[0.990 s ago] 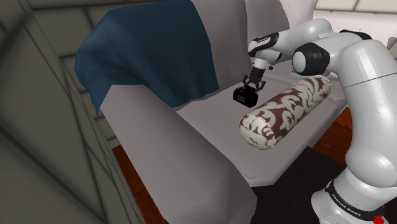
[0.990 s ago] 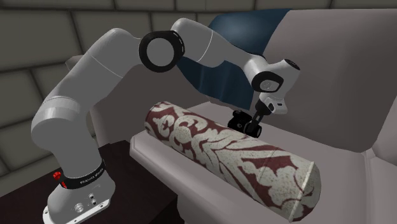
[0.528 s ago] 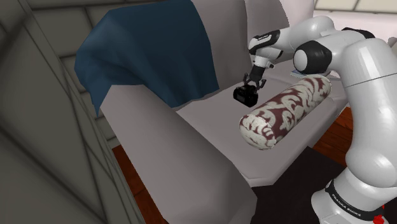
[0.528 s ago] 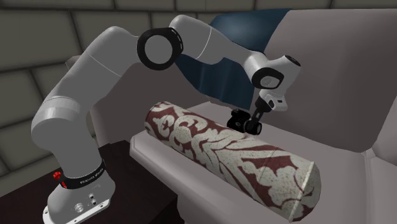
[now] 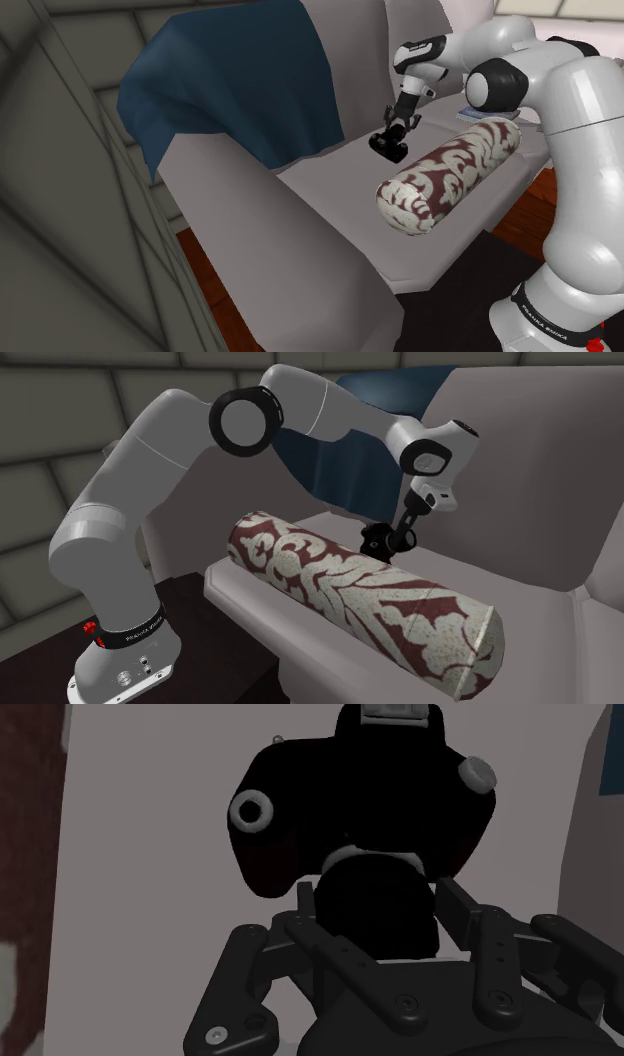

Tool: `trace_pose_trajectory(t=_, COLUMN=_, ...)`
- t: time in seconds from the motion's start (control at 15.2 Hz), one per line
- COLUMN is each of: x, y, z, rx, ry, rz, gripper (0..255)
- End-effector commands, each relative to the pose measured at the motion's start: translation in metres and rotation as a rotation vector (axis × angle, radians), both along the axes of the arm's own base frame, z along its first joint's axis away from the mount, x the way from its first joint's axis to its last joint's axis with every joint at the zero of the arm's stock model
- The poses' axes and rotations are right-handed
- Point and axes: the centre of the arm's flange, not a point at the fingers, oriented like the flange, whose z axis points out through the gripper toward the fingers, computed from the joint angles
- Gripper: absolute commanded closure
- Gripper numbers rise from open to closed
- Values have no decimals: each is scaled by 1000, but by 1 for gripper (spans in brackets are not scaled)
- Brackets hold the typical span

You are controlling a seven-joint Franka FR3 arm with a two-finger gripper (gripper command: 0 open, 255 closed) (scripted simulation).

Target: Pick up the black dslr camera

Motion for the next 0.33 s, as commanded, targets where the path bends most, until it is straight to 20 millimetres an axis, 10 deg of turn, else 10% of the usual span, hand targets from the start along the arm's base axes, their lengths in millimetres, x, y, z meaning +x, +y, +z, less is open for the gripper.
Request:
trace_pose_trajectory(t=0.0, x=1, y=0, z=12, rx=-1, ry=-1, rz=0, gripper=255)
trace_pose_trajectory(t=0.26, x=1, y=0, z=23, rx=-1, ry=-1, rz=0, gripper=255)
